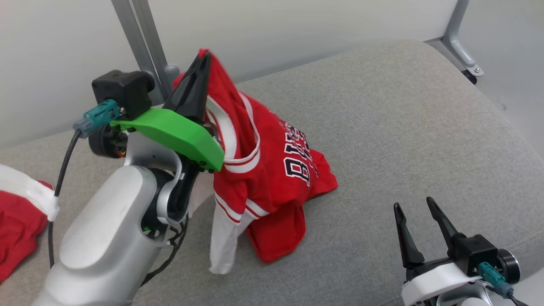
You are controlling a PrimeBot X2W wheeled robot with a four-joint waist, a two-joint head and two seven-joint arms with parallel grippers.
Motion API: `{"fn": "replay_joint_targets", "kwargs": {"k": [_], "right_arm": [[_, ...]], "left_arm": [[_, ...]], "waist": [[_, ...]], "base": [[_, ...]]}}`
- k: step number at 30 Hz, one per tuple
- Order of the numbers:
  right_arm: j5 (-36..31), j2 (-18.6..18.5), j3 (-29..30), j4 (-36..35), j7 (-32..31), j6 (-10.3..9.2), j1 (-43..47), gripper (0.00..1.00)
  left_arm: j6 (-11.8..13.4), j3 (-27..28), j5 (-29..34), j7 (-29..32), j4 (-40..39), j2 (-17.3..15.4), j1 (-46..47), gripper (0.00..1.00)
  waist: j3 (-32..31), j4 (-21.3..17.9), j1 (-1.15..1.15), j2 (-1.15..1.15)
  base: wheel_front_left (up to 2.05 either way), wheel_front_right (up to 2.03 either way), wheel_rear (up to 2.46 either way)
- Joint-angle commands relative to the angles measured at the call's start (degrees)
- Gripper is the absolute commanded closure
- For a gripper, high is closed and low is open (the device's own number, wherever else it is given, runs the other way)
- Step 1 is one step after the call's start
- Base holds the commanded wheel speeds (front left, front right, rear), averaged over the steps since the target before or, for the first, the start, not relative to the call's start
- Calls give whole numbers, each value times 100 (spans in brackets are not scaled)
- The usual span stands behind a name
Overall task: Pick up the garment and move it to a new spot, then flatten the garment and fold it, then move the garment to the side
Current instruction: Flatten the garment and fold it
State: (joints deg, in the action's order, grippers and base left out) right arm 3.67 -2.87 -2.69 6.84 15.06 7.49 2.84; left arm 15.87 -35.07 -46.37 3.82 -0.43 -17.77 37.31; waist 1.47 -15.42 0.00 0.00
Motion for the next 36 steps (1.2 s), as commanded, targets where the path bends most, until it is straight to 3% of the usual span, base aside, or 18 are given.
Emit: {"fn": "replay_joint_targets", "kwargs": {"k": [1,8,9,10,11,17,23,29,36], "right_arm": [[22,-5,-56,-15,18,0,-115,0],[86,-7,-231,-28,18,-1,-433,0],[100,-8,-219,-24,18,-1,-451,0],[91,-6,-219,-14,18,0,-460,0],[71,-6,-219,1,18,0,-468,0],[53,-8,-150,17,18,-1,-315,0],[25,-5,15,7,18,0,-27,0],[-21,-9,-45,-50,18,0,-37,0],[-115,-9,-161,-47,18,0,-248,0]], "left_arm": [[-35,96,-72,-77,431,1,-62,100],[-432,322,-177,-504,2932,-65,229,100],[-517,395,-223,-677,3249,-24,256,85],[-561,437,-226,-797,3494,-23,254,60],[-641,466,-210,-968,3788,-22,265,0],[-896,841,-372,-1769,4430,22,-22,0],[-802,875,-344,-1879,3349,187,-1375,0],[-621,122,-311,-1030,2239,356,-2495,0],[-528,-140,-398,-574,2492,669,-2351,0]], "waist": [[141,-69,0,0],[713,-273,0,0],[783,-278,0,0],[832,-278,0,0],[861,-276,0,0],[783,-226,0,0],[394,-5,0,0],[385,260,0,0],[510,279,0,0]], "base": [[0,0,0],[0,0,0],[0,0,0],[0,0,0],[0,0,0],[0,0,0],[0,0,0],[0,0,0],[0,0,0]]}}
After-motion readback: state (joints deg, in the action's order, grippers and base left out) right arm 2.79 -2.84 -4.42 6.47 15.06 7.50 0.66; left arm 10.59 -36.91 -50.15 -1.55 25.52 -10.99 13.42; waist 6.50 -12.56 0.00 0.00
